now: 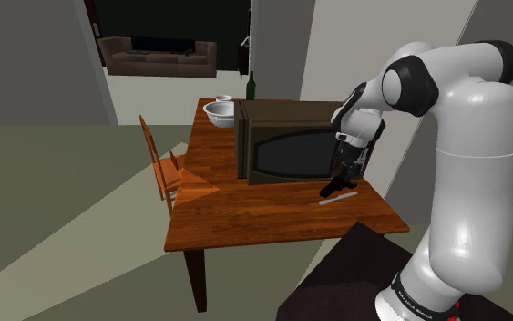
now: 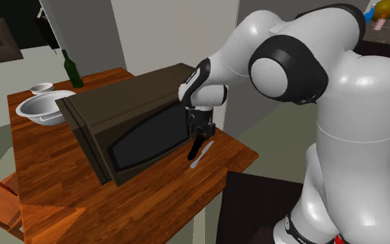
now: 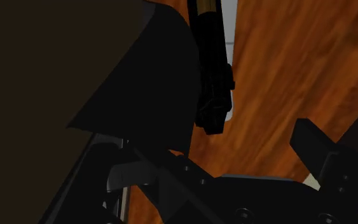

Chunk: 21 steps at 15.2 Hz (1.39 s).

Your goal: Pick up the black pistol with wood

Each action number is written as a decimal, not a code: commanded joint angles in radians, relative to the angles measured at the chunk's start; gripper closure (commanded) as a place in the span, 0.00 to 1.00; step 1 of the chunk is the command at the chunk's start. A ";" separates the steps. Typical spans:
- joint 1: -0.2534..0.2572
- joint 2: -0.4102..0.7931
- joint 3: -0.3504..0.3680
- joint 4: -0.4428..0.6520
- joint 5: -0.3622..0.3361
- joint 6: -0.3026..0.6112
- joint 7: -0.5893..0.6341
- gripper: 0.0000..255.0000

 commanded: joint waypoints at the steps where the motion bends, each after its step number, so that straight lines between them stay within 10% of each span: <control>1: -0.015 0.059 0.023 0.010 0.039 0.085 -0.027 0.00; 7: -0.036 0.104 0.052 0.015 0.096 0.107 -0.066 0.00; 8: -0.034 0.102 0.051 0.010 0.096 0.109 -0.067 1.00; 21: -0.003 0.057 0.010 0.010 0.040 0.079 -0.027 1.00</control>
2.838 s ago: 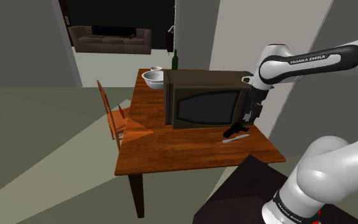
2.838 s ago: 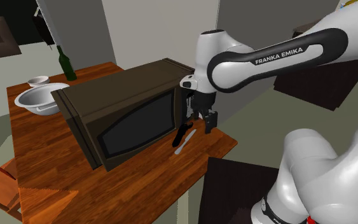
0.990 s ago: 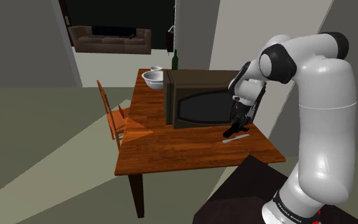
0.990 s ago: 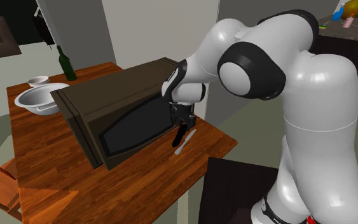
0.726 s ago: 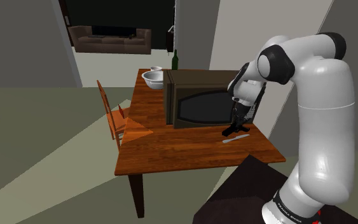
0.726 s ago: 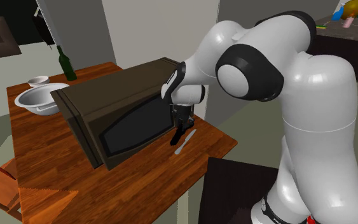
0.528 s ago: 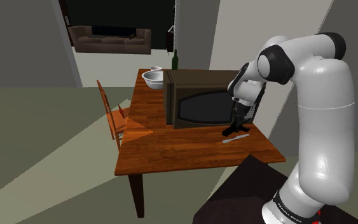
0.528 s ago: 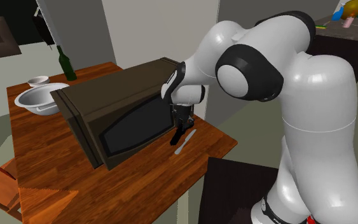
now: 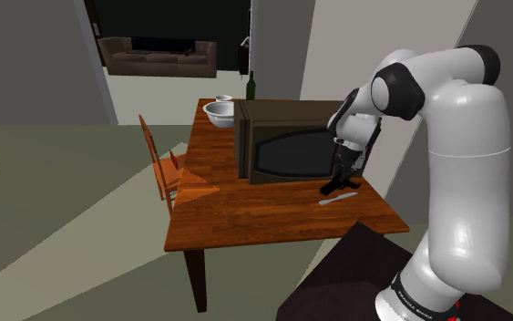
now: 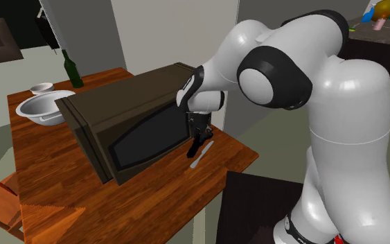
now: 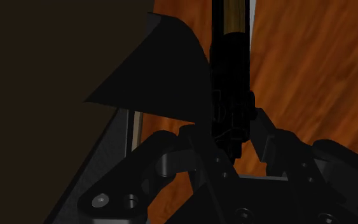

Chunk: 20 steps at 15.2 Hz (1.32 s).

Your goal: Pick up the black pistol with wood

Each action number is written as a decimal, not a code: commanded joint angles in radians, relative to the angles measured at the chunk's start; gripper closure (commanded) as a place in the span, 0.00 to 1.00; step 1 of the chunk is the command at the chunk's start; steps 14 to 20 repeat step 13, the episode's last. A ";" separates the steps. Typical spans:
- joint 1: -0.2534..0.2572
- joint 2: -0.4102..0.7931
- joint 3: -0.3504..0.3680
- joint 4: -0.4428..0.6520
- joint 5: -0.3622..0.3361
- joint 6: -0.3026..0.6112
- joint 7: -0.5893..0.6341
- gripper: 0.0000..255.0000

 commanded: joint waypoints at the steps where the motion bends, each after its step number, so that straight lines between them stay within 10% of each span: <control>1: 0.013 -0.021 -0.022 0.000 -0.027 -0.013 0.018 1.00; 20: 0.096 -0.142 -0.124 0.008 -0.178 -0.092 0.126 1.00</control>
